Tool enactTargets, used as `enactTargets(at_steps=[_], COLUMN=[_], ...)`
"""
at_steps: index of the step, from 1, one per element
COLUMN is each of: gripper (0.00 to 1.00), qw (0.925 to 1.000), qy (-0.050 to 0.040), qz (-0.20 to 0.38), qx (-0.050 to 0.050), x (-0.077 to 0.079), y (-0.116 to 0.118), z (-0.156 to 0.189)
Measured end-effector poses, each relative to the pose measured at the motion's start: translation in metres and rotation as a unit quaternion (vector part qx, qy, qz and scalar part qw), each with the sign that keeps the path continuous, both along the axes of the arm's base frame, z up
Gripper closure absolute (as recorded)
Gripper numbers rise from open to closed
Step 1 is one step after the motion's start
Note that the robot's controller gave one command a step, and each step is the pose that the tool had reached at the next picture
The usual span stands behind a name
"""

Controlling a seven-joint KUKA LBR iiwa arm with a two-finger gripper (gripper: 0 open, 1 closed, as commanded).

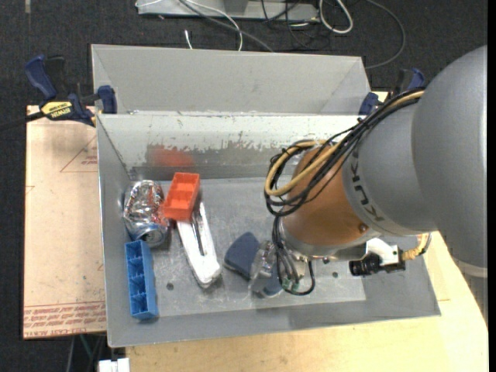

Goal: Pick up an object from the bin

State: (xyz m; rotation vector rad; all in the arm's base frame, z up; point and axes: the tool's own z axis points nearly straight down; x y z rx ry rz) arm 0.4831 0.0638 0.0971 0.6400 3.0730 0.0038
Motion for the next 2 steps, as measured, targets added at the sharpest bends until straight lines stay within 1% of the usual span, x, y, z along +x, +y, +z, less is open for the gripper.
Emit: enactTargets(at_steps=[1,2], gripper=[1.0,1.0], qw=[1.0,1.0], qy=[0.0001,0.0022], qz=[0.0,0.001], qx=[0.0,0.0], x=[0.0,-0.001], y=[0.0,0.0], z=[0.004,0.034])
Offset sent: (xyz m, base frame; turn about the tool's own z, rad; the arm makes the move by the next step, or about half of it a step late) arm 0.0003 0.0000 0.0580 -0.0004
